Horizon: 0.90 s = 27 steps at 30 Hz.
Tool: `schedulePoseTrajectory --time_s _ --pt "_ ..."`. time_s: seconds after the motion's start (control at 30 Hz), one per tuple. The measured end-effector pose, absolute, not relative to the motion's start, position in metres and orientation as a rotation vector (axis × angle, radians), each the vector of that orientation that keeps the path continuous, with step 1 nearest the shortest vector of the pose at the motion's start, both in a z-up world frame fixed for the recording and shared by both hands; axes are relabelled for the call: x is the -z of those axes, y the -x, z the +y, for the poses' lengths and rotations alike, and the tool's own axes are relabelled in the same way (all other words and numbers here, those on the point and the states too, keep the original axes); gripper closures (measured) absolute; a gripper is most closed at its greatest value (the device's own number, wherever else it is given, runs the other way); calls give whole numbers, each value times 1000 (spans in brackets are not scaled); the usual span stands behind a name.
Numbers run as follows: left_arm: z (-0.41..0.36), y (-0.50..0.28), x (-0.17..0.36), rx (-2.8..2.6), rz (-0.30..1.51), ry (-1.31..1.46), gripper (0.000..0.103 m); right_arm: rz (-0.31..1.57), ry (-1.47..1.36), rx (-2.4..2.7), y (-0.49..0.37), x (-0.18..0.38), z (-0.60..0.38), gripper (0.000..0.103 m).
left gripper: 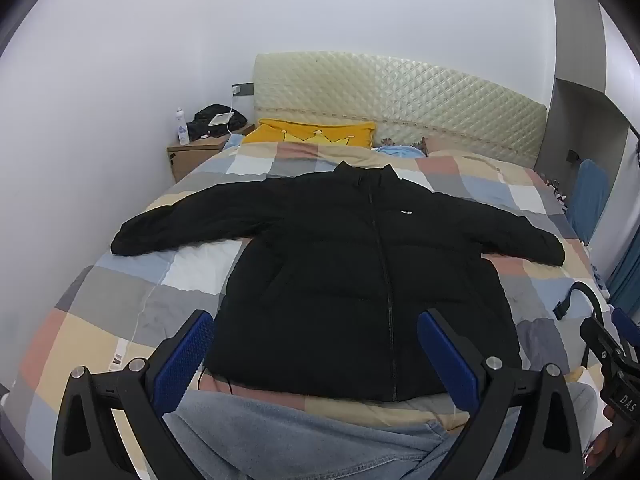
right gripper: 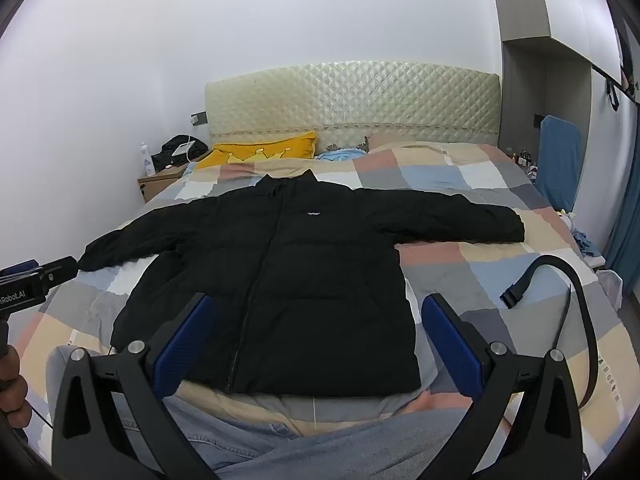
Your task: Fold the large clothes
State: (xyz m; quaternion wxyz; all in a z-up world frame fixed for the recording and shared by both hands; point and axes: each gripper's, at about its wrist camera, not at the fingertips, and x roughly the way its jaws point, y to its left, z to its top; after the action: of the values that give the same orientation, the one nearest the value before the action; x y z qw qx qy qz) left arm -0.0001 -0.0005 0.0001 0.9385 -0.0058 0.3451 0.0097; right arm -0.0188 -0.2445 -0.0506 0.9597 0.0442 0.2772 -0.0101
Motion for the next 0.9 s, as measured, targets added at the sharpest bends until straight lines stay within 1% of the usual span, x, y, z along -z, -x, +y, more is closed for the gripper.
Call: schedulePoseTrajectory --time_s 0.4,0.9 --pt "-4 4 2 -2 719 29 0 581 -89 46 19 59 -249 0" --pt "-1 -1 4 7 733 23 0 584 -84 41 19 54 -248 0"
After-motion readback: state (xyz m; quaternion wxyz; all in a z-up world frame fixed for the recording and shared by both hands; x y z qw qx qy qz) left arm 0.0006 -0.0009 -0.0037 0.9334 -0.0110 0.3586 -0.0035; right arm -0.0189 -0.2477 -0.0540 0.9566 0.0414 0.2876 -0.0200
